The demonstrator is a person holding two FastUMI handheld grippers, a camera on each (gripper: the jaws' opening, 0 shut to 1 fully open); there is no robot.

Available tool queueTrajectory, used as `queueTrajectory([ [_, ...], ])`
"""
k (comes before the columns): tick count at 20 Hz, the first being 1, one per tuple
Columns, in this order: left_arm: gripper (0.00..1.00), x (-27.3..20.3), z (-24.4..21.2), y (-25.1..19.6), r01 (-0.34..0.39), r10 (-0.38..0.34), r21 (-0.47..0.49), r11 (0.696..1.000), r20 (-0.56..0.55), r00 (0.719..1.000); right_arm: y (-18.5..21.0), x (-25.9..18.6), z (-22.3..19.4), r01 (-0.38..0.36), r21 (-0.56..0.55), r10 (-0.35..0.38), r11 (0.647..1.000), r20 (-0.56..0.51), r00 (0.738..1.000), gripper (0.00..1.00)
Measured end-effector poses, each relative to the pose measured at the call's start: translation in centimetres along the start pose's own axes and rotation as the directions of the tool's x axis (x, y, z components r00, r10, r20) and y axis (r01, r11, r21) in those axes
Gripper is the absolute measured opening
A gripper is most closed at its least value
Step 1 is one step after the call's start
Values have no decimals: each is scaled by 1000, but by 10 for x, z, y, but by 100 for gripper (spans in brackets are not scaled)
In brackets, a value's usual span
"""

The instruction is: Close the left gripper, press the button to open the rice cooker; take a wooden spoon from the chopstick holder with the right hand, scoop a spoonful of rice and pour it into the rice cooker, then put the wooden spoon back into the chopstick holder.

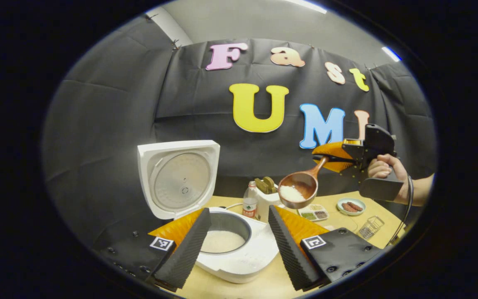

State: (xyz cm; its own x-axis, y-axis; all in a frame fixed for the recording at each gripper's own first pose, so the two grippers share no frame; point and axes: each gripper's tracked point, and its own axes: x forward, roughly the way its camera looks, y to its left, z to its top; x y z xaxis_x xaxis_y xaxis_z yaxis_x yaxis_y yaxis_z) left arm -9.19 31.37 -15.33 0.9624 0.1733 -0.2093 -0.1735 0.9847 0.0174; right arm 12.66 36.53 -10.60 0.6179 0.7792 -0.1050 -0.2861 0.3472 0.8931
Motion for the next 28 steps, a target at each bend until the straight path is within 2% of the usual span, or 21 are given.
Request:
queueTrajectory([
  [3, 97, -3, -10, 12, -20, 20, -9, 1000, -11, 1000, 4, 31, -18, 15, -51, -16, 999, -33, 999, 6],
  [7, 99, -8, -28, 20, -40, 40, -5, 999, -31, 999, 14, 68, -37, 16, -142, -24, 990, -51, 998, 6],
  [8, 94, -8, -31, 21, -42, 42, -6, 999, -36, 998, 13, 78, -45, 21, -186, -35, 982, -71, 997, 6],
  [11, 99, -14, -37, 30, -65, 64, -20, 998, -36, 997, 11, 102, -66, 25, -283, -59, 959, -110, 992, 6],
  [14, 97, -21, -39, 36, -94, 92, -45, 995, -34, 995, 5, 125, -88, 38, -392, -101, 919, -143, 985, 6],
  [16, 99, -28, -38, 36, -99, 97, -60, 993, -27, 995, -1, 134, -106, 51, -488, -147, 872, -159, 976, 6],
  [20, 97, -29, -40, 39, -117, 116, -44, 992, -29, 993, -1, 159, -137, 28, -683, -210, 730, -185, 960, 6],
  [22, 97, -33, -40, 38, -128, 128, -26, 991, -30, 991, 1, 166, -149, -6, -772, -225, 636, -193, 955, 6],
  [24, 97, -37, -41, 37, -140, 139, -7, 990, -32, 990, 14, 167, -167, -94, -849, -210, 520, -233, 949, 6],
  [25, 99, -39, -44, 38, -146, 146, 4, 989, -38, 989, 24, 166, -173, -161, -876, -182, 454, -268, 946, 6],
  [26, 96, -41, -47, 37, -147, 147, 14, 989, -43, 988, 36, 163, -177, -219, -897, -158, 384, -298, 942, 6],
  [28, 97, -44, -51, 30, -138, 139, 14, 990, -46, 989, 56, 159, -188, -292, -924, -112, 247, -327, 938, 6],
])
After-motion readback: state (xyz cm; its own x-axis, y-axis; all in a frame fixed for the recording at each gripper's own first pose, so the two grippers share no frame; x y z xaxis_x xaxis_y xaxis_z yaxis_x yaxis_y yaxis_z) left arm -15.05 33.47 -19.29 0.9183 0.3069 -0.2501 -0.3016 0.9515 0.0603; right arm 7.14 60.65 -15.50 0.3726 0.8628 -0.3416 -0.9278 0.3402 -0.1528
